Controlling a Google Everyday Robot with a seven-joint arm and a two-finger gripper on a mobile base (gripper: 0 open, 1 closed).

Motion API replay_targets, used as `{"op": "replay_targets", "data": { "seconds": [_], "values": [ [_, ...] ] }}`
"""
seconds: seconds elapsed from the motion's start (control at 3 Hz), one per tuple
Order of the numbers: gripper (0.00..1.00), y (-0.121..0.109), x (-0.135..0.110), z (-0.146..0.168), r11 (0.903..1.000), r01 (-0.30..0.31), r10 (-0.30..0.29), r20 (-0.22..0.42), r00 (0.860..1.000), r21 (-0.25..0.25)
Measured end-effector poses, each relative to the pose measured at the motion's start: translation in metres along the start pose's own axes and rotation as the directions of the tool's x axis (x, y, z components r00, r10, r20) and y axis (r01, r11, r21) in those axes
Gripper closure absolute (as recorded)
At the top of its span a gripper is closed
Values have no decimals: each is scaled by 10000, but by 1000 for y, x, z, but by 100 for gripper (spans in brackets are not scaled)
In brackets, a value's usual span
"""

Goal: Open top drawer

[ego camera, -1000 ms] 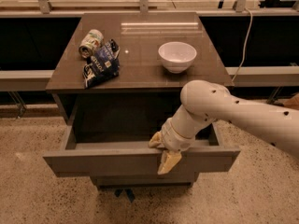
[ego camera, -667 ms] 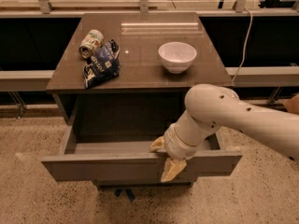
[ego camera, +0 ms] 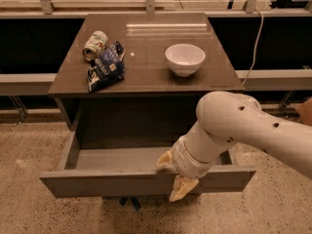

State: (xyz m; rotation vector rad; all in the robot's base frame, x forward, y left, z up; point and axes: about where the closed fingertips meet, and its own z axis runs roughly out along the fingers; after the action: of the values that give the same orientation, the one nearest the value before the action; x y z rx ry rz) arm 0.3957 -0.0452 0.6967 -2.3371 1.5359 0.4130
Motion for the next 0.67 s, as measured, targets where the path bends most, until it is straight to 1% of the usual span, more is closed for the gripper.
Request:
{"op": "replay_targets", "data": {
  "seconds": [0.33, 0.67],
  "values": [
    [46, 10, -7, -6, 9998, 165, -165, 17, 9999, 54],
    [46, 16, -7, -8, 9994, 22, -31, 283, 9996, 350]
  ]
}}
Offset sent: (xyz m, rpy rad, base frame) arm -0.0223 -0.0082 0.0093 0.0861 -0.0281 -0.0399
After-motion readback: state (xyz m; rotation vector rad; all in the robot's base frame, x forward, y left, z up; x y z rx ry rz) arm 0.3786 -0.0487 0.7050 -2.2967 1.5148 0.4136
